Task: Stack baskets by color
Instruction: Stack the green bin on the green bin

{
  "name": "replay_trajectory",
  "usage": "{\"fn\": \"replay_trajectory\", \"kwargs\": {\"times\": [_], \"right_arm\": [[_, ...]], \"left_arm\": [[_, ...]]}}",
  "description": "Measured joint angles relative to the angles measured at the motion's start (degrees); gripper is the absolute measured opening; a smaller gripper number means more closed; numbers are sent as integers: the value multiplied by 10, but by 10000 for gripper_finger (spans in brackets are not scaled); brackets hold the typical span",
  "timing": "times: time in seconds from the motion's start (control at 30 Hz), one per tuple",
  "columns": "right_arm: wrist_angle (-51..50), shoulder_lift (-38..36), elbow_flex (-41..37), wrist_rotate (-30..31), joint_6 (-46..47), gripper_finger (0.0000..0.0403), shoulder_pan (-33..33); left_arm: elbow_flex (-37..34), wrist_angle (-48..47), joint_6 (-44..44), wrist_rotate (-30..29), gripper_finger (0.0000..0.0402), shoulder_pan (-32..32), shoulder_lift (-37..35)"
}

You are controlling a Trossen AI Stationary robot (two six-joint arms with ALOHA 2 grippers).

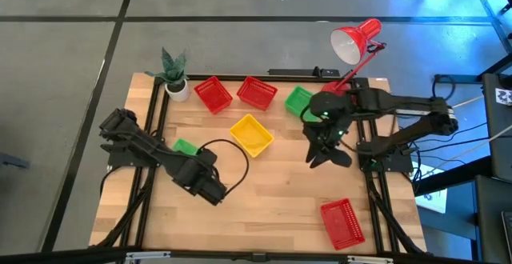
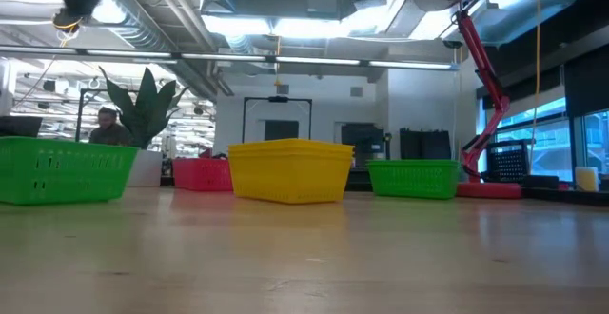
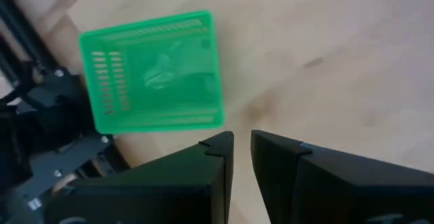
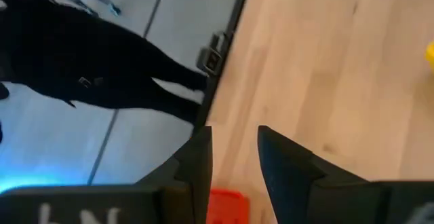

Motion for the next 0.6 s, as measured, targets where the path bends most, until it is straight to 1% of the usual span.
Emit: {"fn": "replay_trajectory", "kwargs": {"times": [0.17, 0.33, 0.5, 0.6], "right_arm": [[26, -20, 0, 14, 35, 117, 15], [33, -22, 0, 16, 65, 117, 19], [33, -22, 0, 26, 90, 117, 19], [35, -22, 0, 26, 93, 117, 19]], "left_arm": [[-81, 46, 4, 6, 43, 17, 0], [-156, 94, 5, 3, 43, 28, 0], [-204, 143, 6, -1, 43, 34, 0], [-221, 182, 26, -2, 43, 38, 0]]}}
